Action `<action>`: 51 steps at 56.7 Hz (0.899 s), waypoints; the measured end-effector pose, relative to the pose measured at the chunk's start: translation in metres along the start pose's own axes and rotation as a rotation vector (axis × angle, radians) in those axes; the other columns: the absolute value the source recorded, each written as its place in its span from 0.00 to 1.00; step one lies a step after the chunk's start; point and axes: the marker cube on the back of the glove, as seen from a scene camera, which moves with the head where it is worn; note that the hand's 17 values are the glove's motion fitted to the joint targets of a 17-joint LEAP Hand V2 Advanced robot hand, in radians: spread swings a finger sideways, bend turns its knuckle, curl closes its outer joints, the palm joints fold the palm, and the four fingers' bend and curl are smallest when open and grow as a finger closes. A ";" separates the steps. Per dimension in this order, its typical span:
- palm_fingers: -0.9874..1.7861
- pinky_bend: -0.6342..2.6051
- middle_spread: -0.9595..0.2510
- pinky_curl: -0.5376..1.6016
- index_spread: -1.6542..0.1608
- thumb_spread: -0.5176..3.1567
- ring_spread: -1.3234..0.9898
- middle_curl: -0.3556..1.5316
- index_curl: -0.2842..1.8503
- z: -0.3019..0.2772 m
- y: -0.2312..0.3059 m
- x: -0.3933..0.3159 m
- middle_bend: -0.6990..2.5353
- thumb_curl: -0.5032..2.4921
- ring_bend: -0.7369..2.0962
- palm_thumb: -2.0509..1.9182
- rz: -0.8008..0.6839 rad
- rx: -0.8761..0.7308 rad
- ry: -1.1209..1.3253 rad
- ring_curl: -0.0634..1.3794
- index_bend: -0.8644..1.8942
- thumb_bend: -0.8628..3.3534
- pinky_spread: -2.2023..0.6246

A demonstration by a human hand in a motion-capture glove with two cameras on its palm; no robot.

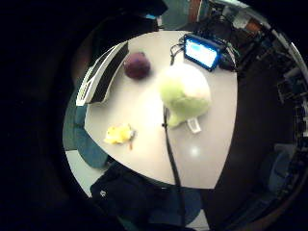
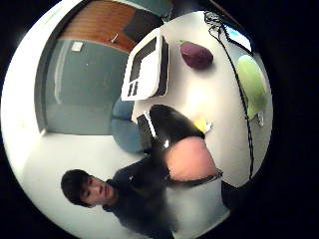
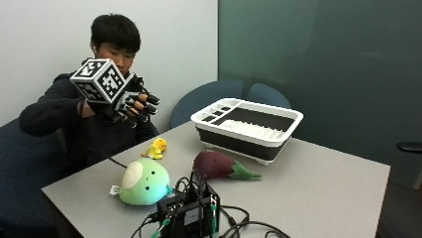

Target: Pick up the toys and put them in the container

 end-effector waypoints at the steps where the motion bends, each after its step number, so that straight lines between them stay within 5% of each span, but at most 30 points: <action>1: 0.37 0.33 0.78 0.29 0.85 0.26 0.57 0.21 0.15 0.000 0.000 -0.001 0.27 0.17 0.31 0.52 0.000 -0.001 0.000 0.05 0.36 0.21 0.78; 19: 0.33 0.38 0.77 0.36 0.78 0.47 0.57 0.28 0.21 0.010 -0.010 -0.011 0.27 0.21 0.33 0.52 -0.019 -0.082 0.041 0.09 0.36 0.20 0.78; 38: 0.25 0.40 0.77 0.39 0.77 0.48 0.57 0.30 0.21 0.037 -0.108 -0.025 0.26 0.24 0.32 0.53 -0.010 -0.190 0.203 0.13 0.34 0.20 0.79; 51: 0.22 0.42 0.79 0.40 0.78 0.47 0.58 0.29 0.20 0.143 -0.179 -0.009 0.24 0.25 0.32 0.52 0.104 -0.378 0.387 0.15 0.33 0.20 0.79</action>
